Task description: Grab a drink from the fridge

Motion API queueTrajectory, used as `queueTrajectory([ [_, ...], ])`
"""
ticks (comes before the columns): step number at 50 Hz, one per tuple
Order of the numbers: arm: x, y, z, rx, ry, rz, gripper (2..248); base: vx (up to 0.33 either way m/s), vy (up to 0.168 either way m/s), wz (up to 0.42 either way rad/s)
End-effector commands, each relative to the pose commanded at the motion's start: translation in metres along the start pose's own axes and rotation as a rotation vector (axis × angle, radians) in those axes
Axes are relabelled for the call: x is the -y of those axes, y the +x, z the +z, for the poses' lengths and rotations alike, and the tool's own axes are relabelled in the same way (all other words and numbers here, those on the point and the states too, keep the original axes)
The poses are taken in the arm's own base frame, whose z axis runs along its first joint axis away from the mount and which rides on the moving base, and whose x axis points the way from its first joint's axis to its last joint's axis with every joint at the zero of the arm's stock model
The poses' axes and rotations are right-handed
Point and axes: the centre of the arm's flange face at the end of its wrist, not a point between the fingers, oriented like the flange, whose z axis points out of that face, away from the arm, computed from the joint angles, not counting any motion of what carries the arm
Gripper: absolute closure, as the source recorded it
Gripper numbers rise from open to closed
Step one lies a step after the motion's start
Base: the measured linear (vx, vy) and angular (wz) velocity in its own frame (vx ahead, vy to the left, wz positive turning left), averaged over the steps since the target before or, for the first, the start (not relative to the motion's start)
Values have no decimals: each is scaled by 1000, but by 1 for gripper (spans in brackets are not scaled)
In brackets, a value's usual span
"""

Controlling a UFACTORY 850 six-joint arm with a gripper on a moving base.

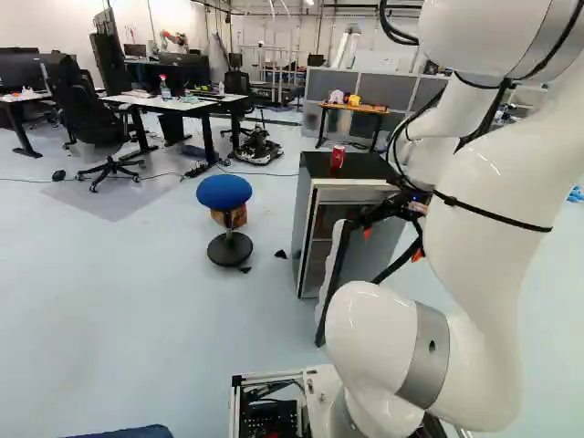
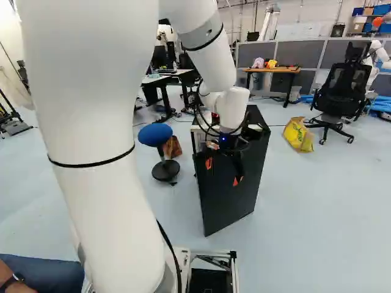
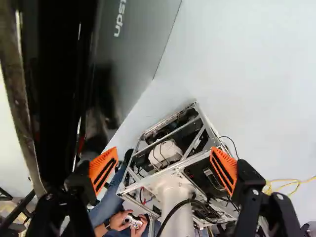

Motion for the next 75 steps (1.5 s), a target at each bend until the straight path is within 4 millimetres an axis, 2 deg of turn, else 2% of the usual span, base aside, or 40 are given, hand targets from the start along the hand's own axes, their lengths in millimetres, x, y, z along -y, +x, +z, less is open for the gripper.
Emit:
queueTrajectory([
  [31, 62, 13, 0, -27, -16, -128, 3, 0, 0, 0],
  [75, 135, 46, -3, -110, -22, -259, 3, 0, 0, 0],
])
